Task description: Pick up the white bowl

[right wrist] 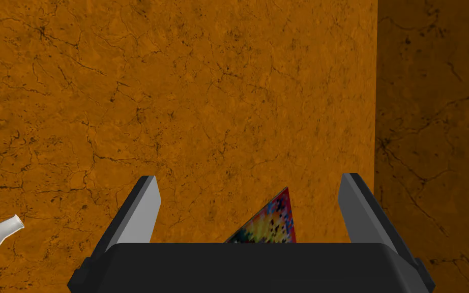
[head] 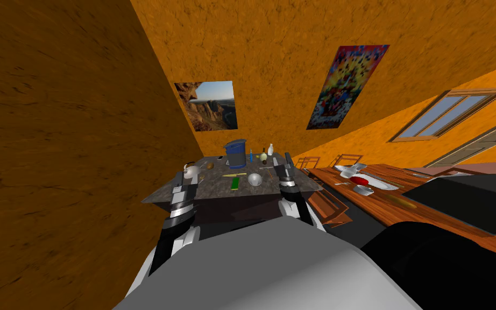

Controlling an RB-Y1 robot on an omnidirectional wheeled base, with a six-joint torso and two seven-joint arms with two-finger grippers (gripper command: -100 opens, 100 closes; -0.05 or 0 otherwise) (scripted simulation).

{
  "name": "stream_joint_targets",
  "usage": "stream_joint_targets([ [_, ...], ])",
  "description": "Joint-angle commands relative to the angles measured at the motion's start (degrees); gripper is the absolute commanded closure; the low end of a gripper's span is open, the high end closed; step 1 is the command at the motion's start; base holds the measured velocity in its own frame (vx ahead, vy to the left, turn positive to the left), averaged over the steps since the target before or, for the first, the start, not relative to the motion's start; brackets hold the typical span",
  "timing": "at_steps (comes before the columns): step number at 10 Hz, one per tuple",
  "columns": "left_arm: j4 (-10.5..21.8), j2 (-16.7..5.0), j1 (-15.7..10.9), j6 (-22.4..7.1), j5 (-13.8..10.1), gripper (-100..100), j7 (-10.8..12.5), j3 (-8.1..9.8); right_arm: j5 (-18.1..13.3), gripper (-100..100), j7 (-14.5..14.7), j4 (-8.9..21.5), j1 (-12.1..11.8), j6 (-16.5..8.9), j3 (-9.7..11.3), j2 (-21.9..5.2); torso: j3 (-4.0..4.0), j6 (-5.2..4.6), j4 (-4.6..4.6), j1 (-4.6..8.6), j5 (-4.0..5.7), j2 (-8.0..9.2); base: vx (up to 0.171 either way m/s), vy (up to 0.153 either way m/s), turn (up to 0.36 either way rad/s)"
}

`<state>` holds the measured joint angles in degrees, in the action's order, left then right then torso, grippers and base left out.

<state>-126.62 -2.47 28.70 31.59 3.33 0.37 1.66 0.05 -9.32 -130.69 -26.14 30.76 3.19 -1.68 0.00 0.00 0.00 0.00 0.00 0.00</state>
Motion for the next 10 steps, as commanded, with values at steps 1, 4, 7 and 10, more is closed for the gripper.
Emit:
stream_joint_targets([
  [1, 0.0, 0.0, 0.0, 0.0, 0.0, 0, 0.0, 0.0, -0.48, -100, 0.44, 0.6, 0.26, -0.57, 0.69, -1.94, 0.0, 0.0, 0.0, 0.0, 0.0, 0.0, -0.044, 0.04, 0.025],
  [4, 0.0, 0.01, -0.02, 0.0, 0.0, 0, 0.0, -0.01, -2.21, -100, 2.2, 3.0, 1.22, -2.52, 3.34, -7.1, 0.23, 0.01, -0.08, -0.38, -0.08, 0.41, -0.117, 0.112, 0.038],
  [7, 0.0, 0.02, -0.02, 0.0, 0.0, 0, 0.0, -0.02, -3.77, -100, 3.99, 5.52, 2.17, -4.2, 5.94, -11.78, 0.32, 0.02, -0.12, -0.72, -0.16, 0.56, -0.133, 0.17, 0.054],
  [10, 0.0, 0.01, -0.02, 0.0, 0.0, 0, 0.0, -0.02, -5.49, -100, 6.21, 8.78, 3.33, -5.98, 9.01, -16.84, 0.29, 0.02, -0.11, -0.53, -0.12, 0.5, -0.119, 0.135, 0.064],
])
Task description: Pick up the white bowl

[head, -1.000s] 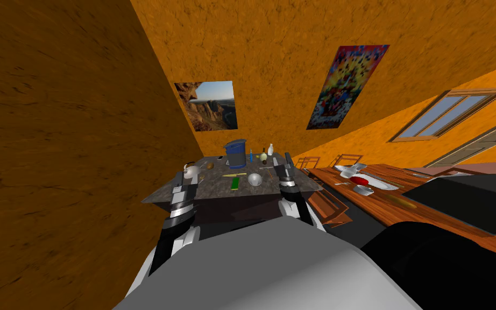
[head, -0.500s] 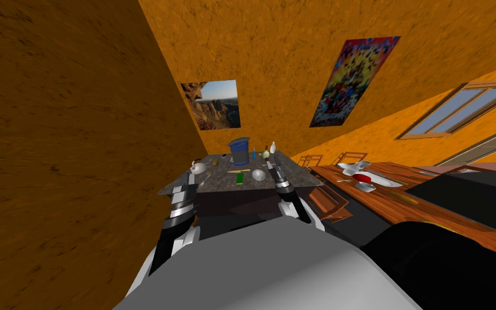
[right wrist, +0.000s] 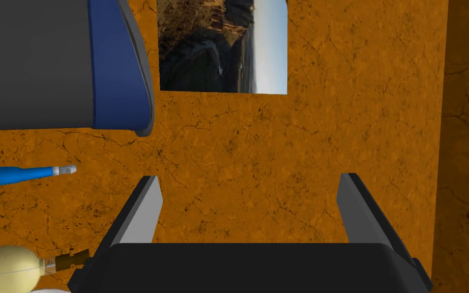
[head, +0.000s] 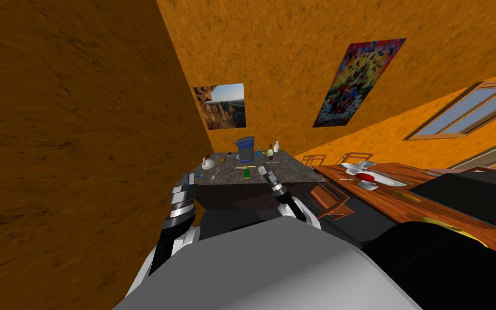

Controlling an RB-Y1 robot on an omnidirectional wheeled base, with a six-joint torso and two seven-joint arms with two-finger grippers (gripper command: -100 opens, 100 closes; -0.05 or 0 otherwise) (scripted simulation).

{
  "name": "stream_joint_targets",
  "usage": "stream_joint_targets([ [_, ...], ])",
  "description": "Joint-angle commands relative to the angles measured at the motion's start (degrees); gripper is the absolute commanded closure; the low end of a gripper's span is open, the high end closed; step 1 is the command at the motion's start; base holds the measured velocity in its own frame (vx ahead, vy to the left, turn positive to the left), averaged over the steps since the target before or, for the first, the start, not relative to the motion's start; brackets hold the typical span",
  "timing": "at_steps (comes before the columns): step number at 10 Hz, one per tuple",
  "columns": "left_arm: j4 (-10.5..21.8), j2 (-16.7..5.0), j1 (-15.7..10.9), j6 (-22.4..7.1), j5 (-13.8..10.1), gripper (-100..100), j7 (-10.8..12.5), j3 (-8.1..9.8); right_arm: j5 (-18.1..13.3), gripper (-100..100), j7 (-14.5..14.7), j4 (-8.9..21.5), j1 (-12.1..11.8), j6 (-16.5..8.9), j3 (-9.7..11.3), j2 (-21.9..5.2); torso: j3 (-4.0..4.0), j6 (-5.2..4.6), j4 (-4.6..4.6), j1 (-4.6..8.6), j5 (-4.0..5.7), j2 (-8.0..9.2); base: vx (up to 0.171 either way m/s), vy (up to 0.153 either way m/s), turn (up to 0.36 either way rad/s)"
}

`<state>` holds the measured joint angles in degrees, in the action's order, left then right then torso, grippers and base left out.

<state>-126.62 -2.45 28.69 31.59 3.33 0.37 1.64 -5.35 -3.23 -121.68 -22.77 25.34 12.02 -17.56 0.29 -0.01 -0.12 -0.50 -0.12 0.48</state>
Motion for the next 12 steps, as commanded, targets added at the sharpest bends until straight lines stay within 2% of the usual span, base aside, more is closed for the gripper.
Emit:
stream_joint_targets([
  [1, 0.0, 0.0, 0.0, 0.0, 0.0, 0, 0.0, 0.0, -0.97, -100, 1.37, 1.66, 0.62, -1.45, 1.84, -2.86, 0.0, 0.0, 0.0, 0.0, 0.0, 0.0, -0.099, 0.154, 0.059],
  [2, 0.0, 0.0, 0.0, 0.0, 0.0, 0, 0.0, 0.0, -1.85, -100, 2.7, 3.74, 1.32, -2.32, 3.5, -4.94, -0.04, 0.02, 0.02, -0.05, -0.01, -0.06, -0.164, 0.171, 0.114],
  [3, 0.0, 0.0, -0.01, 0.0, 0.0, 0, 0.0, -0.01, -1.85, -100, 2.7, 3.74, 1.32, -2.32, 3.56, -6.44, 0.05, 0.02, -0.01, -0.12, -0.02, 0.11, -0.139, 0.136, 0.03],
  [4, 0.0, 0.0, 0.0, 0.0, 0.0, 0, 0.0, 0.0, -2.71, -100, 4.1, 6.0, 2.05, -3.14, 5.34, -8.19, 0.05, 0.0, -0.02, 0.0, -0.01, 0.08, -0.069, 0.151, 0.076],
  [5, 0.0, 0.0, 0.0, 0.0, 0.0, 0, 0.0, 0.0, -2.71, -100, 4.1, 6.0, 2.05, -3.14, 5.34, -9.34, -0.06, 0.02, 0.02, -0.04, -0.01, -0.11, -0.062, 0.12, 0.037],
  [6, 0.0, 0.0, 0.01, 0.0, 0.0, 0, 0.0, 0.0, -3.54, -100, 5.57, 8.34, 2.81, -3.92, 7.17, -11.35, -0.1, -0.01, 0.04, 0.08, 0.01, -0.17, -0.106, 0.138, 0.077],
  [7, 0.0, 0.0, 0.0, 0.0, 0.0, 0, 0.0, 0.0, -3.54, -100, 5.57, 8.41, 2.81, -3.92, 7.17, -12.32, -0.06, 0.01, 0.03, 0.02, 0.01, -0.08, -0.098, 0.12, 0.039],
  [8, 0.0, 0.0, 0.0, 0.0, 0.0, 0, 0.0, 0.0, -4.35, -100, 7.11, 10.98, 3.59, -4.63, 9.03, -14.23, -0.05, -0.01, 0.01, 0.1, 0.01, -0.08, -0.112, 0.149, 0.091],
  [9, 0.0, 0.0, 0.0, 0.0, 0.0, 0, 0.0, 0.0, -4.35, -100, 7.11, 10.98, 3.59, -4.63, 9.03, -15.4, -0.02, 0.01, 0.01, 0.0, 0.0, -0.04, -0.081, 0.118, 0.032],
  [10, 0.0, 0.0, 0.01, 0.0, 0.0, 0, 0.0, 0.0, -5.11, -100, 8.69, 13.08, 4.41, -5.27, 10.9, -17.36, -0.06, -0.01, 0.02, 0.1, 0.01, -0.11, -0.089, 0.133, 0.078],
  [11, 0.0, 0.0, 0.0, 0.0, 0.0, 0, 0.0, 0.0, -5.11, -100, 8.69, 13.69, 4.41, -5.27, 10.9, -18.56, -0.06, 0.01, 0.02, 0.06, 0.01, -0.1, -0.078, 0.109, 0.048],
  [12, 0.0, -0.01, 0.01, 0.0, 0.0, 0, 0.0, 0.01, -5.81, -100, 10.32, 15.81, 5.24, -5.82, 12.78, -20.2, -0.07, -0.01, 0.02, 0.15, 0.02, -0.14, -0.097, 0.152, 0.102],
])
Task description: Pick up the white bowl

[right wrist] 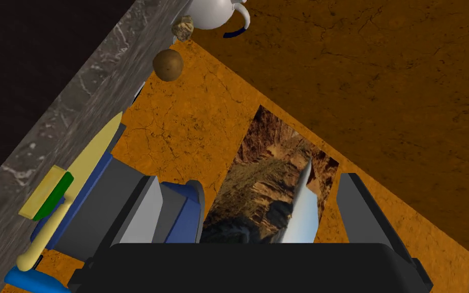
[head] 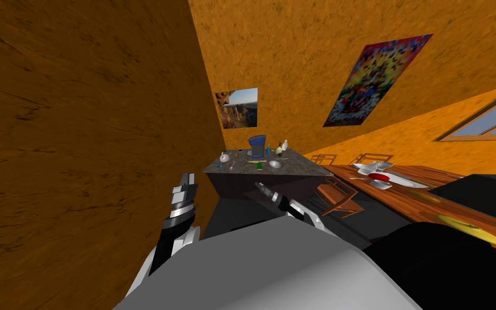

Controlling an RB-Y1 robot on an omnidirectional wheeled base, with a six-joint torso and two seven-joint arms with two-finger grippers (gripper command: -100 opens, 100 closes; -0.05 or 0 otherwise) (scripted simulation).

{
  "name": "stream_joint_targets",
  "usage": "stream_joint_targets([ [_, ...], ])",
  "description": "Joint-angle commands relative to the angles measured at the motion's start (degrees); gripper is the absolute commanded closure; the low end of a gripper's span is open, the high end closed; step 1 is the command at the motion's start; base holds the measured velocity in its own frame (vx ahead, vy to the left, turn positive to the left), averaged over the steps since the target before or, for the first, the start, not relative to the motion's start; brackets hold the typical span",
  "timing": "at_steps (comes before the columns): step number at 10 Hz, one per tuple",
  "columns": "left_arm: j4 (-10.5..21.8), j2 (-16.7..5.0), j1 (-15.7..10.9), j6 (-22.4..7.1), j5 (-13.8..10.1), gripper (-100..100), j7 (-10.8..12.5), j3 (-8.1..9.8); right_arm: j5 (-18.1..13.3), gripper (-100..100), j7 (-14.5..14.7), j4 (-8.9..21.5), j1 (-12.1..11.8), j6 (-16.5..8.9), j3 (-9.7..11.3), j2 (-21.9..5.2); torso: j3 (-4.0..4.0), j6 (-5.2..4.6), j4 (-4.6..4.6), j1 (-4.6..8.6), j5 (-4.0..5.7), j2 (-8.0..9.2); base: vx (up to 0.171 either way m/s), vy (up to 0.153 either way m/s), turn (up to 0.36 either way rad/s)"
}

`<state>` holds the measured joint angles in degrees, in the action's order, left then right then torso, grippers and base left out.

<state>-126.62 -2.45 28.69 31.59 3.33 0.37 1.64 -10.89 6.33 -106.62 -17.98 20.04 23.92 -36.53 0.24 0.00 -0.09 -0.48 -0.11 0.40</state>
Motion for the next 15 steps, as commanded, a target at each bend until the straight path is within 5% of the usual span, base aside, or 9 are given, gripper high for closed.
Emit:
stream_joint_targets([
  [1, 0.0, 0.0, 0.0, 0.0, 0.0, 0, 0.0, 0.0, -0.26, -100, 0.75, 1.48, 0.45, -0.51, 0.88, -2.81, 0.0, 0.0, 0.0, 0.0, 0.0, 0.0, -0.069, 0.125, 0.037],
  [8, 0.0, -0.01, 0.01, 0.0, 0.0, 0, 0.0, 0.01, -2.43, -100, 7.55, 12.35, 3.87, -1.69, 8.26, -14.31, -0.07, -0.03, 0.02, 0.15, 0.01, -0.14, -0.056, 0.118, 0.078],
  [10, 0.0, -0.01, 0.01, 0.0, 0.0, 0, 0.0, 0.01, -2.43, -100, 7.55, 13.88, 3.87, -1.69, 8.26, -15.9, -0.1, -0.03, 0.02, 0.2, 0.01, -0.19, -0.024, 0.068, 0.021],
  [15, 0.0, -0.01, 0.02, 0.0, 0.0, 0, 0.0, 0.01, -3.23, -100, 12.7, 23.51, 6.34, -1.29, 13.44, -23.71, -0.16, -0.02, 0.05, 0.26, 0.03, -0.3, -0.014, 0.085, 0.095],
])
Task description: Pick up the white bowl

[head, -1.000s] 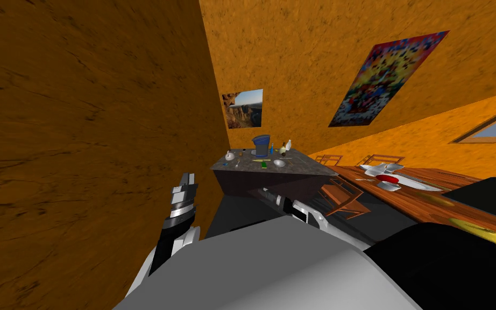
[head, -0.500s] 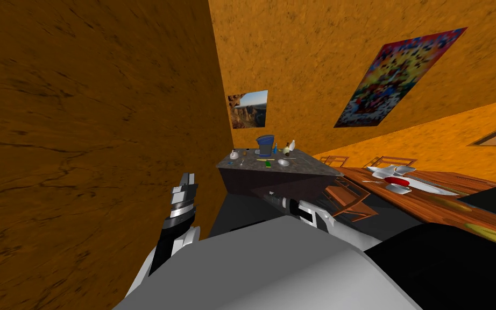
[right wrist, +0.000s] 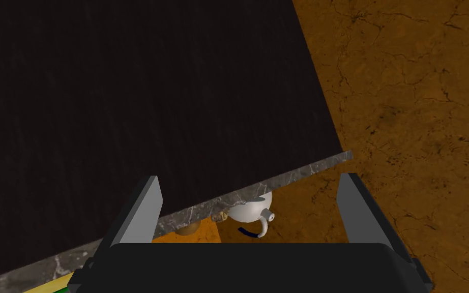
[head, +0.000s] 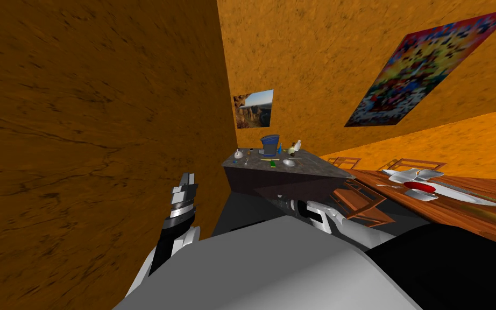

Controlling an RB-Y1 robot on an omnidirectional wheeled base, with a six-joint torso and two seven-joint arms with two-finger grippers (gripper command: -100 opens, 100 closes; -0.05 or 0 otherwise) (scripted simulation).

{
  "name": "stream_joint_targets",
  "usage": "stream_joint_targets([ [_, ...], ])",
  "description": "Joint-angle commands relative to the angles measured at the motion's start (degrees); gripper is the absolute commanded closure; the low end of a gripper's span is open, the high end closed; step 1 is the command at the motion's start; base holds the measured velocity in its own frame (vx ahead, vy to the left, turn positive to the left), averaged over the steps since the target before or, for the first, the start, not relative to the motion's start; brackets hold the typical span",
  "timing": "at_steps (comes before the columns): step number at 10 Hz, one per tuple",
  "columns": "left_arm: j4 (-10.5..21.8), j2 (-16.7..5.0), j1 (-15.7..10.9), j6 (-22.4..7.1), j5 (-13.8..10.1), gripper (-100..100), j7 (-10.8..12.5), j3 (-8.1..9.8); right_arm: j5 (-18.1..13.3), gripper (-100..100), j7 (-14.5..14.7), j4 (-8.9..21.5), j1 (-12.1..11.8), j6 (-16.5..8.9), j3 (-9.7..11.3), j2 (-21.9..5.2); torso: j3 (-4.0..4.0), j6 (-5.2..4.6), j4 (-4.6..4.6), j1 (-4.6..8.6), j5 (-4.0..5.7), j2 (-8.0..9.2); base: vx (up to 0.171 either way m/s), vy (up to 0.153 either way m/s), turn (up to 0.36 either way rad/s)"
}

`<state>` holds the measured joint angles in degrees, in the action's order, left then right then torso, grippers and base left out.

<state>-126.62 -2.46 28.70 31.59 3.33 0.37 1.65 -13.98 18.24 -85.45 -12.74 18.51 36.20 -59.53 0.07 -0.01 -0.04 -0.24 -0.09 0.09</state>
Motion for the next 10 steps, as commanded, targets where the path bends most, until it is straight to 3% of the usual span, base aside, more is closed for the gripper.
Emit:
stream_joint_targets([
  [1, 0.0, 0.0, 0.0, 0.0, 0.0, 0, 0.0, 0.0, -0.14, -100, 0.8, 2.6, 1.1, 0.24, 1.16, -2.49, 0.0, 0.0, 0.0, 0.0, 0.0, 0.0, -0.011, 0.074, 0.047],
  [2, 0.0, 0.0, 0.01, 0.0, 0.0, 0, 0.0, 0.01, -0.14, -100, 0.8, 2.6, 1.1, 0.24, 1.16, -2.49, 0.01, -0.03, -0.01, 0.07, 0.0, 0.02, -0.008, 0.029, -0.023],
  [3, 0.0, -0.01, 0.01, 0.0, 0.0, 0, 0.0, 0.01, -0.23, -100, 2.49, 4.39, 1.89, 0.63, 2.76, -5.23, 0.01, -0.03, 0.0, 0.22, 0.06, 0.02, 0.007, 0.057, 0.133],
  [4, 0.0, 0.0, 0.0, 0.0, 0.0, 0, 0.0, 0.0, -0.23, -100, 2.49, 5.94, 1.89, 0.63, 2.76, -5.55, -0.02, 0.0, 0.0, 0.17, 0.04, -0.03, 0.009, 0.052, 0.063],
  [7, 0.0, -0.01, 0.01, 0.0, 0.0, 0, 0.0, 0.01, -0.15, -100, 5.76, 10.9, 3.39, 1.75, 5.74, -10.85, -0.03, -0.04, 0.01, 0.15, 0.02, -0.06, 0.016, 0.062, 0.095],
  [9, 0.0, -0.01, 0.01, 0.0, 0.0, 0, 0.0, 0.01, -0.15, -100, 5.76, 12.55, 3.39, 1.75, 5.74, -11.34, -0.07, -0.02, 0.02, 0.17, 0.05, -0.12, 0.02, 0.032, 0.024],
  [10, 0.0, -0.01, 0.01, 0.0, 0.0, 0, 0.0, 0.01, 0.02, -100, 7.33, 14.73, 4.11, 2.47, 7.1, -13.96, -0.04, -0.04, 0.02, 0.28, 0.07, -0.07, 0.021, 0.032, 0.105],
])
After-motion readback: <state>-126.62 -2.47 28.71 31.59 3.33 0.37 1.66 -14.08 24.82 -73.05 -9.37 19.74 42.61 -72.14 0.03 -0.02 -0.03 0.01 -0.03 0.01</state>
